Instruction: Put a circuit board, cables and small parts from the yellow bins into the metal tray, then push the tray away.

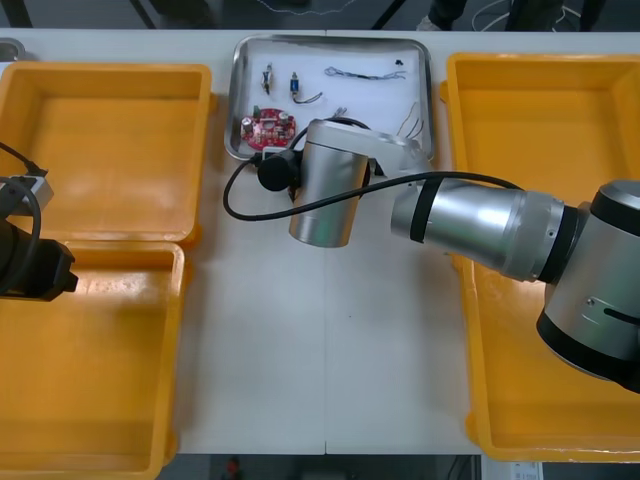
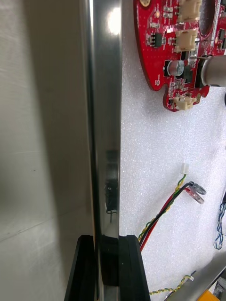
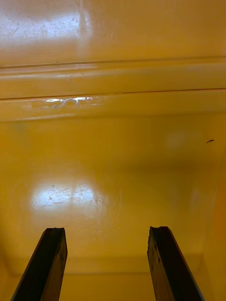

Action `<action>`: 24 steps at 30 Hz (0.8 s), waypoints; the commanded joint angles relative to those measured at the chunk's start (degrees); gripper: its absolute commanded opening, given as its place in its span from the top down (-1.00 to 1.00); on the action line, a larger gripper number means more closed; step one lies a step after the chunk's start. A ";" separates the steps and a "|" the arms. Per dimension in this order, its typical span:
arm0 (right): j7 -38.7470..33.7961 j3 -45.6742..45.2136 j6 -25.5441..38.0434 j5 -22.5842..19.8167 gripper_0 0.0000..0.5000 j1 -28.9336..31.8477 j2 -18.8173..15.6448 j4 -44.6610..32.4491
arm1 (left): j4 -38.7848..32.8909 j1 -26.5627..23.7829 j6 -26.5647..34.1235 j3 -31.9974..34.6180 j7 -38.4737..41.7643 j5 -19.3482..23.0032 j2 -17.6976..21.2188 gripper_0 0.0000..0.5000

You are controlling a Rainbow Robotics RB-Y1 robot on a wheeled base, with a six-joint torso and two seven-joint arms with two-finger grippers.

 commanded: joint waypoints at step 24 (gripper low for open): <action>1.20 -5.76 -1.75 1.85 -1.00 -3.32 2.91 2.99 | -0.76 0.71 0.35 1.73 -0.37 0.36 2.25 -1.00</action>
